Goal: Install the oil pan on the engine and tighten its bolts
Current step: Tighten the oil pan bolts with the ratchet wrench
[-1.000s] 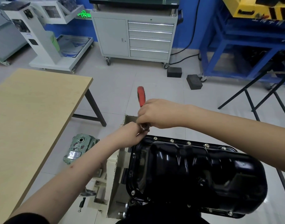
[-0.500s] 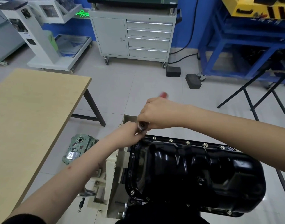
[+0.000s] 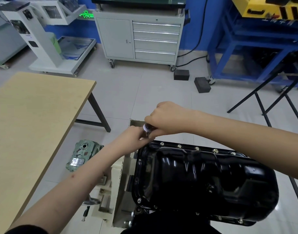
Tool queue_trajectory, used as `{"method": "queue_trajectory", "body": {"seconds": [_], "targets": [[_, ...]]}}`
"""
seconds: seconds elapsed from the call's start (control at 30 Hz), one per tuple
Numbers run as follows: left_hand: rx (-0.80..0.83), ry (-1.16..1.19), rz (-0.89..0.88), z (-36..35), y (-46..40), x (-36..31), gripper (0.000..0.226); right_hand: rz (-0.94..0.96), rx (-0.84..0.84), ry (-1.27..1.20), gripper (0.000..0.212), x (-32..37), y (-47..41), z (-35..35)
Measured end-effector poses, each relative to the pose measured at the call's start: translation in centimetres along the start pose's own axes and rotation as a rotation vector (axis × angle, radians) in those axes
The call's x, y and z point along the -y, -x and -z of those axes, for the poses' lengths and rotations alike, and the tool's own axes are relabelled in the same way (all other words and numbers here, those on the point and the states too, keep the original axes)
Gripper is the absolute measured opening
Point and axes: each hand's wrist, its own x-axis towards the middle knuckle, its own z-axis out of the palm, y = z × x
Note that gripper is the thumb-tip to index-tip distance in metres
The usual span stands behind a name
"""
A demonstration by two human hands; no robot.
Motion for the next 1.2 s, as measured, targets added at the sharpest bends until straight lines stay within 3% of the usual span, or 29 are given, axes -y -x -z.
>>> {"method": "queue_trajectory", "body": {"seconds": [0.1,0.3,0.5,0.57,0.7,0.9,1.0,1.1,1.2], "targets": [[-0.021,-0.067,0.004,-0.19,0.29,-0.11,0.038,-0.077,0.039,-0.058,0.038,0.24,0.05,-0.20],[0.111,-0.036,0.005,0.24,0.08,-0.04,0.029,0.135,-0.017,0.028,0.021,-0.20,-0.49,-0.30],[0.009,-0.107,0.011,0.07,0.47,-0.26,0.030,-0.046,0.026,-0.031,0.039,0.17,-0.45,-0.49],[0.012,-0.109,0.001,-0.15,0.27,-0.20,0.022,-0.022,0.033,-0.039,0.032,0.16,-0.30,-0.49],[0.114,-0.049,-0.011,0.15,-0.37,-0.38,0.029,0.120,0.006,0.015,0.021,-0.28,-0.20,-0.18],[0.020,-0.096,0.019,-0.08,-0.07,-0.30,0.037,-0.058,0.054,-0.054,0.038,-0.16,0.04,-0.56],[0.011,-0.119,-0.004,-0.49,-0.04,-0.45,0.024,-0.015,0.035,-0.048,0.029,-0.01,0.10,-0.68],[0.080,-0.027,-0.012,-0.30,-0.19,-0.38,0.031,0.105,-0.020,0.013,0.019,0.02,-0.07,-0.65],[0.097,-0.016,-0.014,-0.02,-0.09,-0.03,0.032,0.067,-0.011,-0.003,0.021,-0.03,-0.22,-0.51]]}}
